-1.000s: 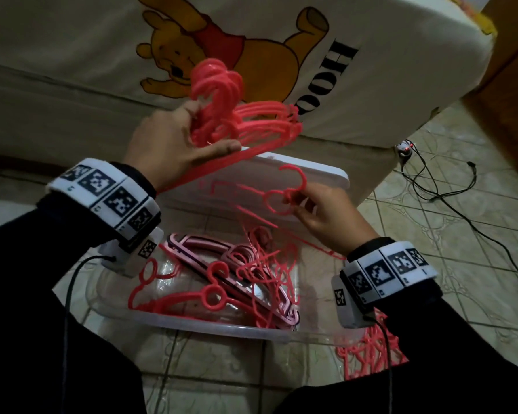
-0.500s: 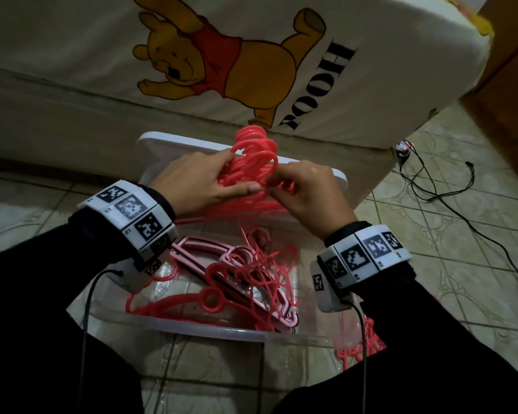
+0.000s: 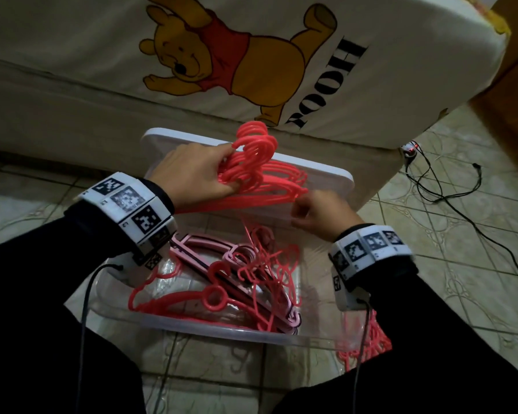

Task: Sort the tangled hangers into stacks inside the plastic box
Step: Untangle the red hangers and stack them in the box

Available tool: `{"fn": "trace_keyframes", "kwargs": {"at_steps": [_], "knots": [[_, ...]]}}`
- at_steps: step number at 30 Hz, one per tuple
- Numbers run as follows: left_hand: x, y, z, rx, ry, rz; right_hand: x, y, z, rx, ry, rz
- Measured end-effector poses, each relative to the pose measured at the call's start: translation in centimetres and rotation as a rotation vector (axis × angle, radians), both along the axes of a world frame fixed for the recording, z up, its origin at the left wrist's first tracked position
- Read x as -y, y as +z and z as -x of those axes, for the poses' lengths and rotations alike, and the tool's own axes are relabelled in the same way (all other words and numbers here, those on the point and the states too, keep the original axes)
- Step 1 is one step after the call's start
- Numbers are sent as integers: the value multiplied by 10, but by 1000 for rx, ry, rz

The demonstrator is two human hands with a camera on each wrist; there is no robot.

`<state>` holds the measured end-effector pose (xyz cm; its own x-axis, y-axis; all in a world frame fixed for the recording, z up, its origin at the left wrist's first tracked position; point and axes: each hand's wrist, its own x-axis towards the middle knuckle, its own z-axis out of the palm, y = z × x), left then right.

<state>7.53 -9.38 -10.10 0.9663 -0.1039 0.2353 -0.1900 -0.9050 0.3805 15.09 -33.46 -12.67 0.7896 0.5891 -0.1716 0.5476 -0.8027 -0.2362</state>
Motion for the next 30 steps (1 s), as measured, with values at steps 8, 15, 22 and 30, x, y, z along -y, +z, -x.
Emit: {"fn": "trace_keyframes", "kwargs": {"at_steps": [8,15,22,30], "knots": [[-2,-2,-2,22,1,39,-36,-89,36,-138,227,369],[-7,-5,-1,0,-1,34,-30,-124,30,-100,154,505],[-9,-6,-2,-20,14,7,-28,-143,38,-162,94,457],[-10,-4,-1,-11,5,5,-35,-145,43,-87,220,532]]}}
